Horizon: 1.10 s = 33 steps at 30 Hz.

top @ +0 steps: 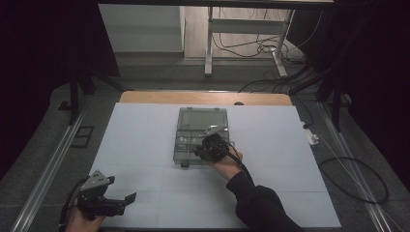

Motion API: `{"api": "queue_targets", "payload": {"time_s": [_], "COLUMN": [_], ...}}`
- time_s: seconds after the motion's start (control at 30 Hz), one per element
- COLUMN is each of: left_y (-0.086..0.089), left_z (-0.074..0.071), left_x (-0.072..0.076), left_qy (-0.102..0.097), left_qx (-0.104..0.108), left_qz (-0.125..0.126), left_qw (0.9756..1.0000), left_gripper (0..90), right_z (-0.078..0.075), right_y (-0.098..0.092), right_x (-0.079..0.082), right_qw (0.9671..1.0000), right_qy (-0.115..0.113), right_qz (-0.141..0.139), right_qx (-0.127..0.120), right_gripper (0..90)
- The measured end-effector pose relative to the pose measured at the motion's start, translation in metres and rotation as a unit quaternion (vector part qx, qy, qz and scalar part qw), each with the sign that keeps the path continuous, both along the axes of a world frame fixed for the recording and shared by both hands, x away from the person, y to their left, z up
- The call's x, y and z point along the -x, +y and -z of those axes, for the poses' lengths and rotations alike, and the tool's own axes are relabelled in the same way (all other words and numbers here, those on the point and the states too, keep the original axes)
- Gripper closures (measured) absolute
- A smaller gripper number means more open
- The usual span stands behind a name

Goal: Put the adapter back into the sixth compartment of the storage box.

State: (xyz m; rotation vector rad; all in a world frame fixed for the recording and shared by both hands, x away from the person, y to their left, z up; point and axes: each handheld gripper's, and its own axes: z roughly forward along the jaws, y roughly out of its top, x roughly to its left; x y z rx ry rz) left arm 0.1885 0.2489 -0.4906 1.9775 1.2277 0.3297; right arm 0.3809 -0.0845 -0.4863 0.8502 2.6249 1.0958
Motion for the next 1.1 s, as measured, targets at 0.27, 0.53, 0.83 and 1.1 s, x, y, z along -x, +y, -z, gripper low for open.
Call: {"api": "queue_targets", "payload": {"time_s": [0.27,0.53,0.83,1.1], "left_y": [0.000,0.000,0.001,0.001], "left_z": [0.000,0.000,0.000,0.000], "left_x": [0.000,0.000,0.000,0.000], "left_qy": [0.000,0.001,0.001,0.001], "left_qx": [0.002,0.002,0.003,0.005], "left_qz": [-0.001,-0.001,-0.002,-0.003], "left_qw": [1.0000,1.0000,1.0000,1.0000], "left_gripper": [0.6,0.7,0.7,0.6], "right_z": [0.008,0.013,0.004,-0.002], "right_y": [0.005,0.008,0.003,-0.005], "right_x": [-0.003,-0.003,-0.001,0.004], "right_qw": [1.0000,0.9998,0.9999,0.9999], "right_qy": [0.005,0.008,0.008,0.008], "right_qz": [-0.005,-0.007,-0.005,-0.001], "right_qx": [0.007,0.018,0.008,0.010], "right_gripper": [75.9,72.8,66.8,54.8]}}
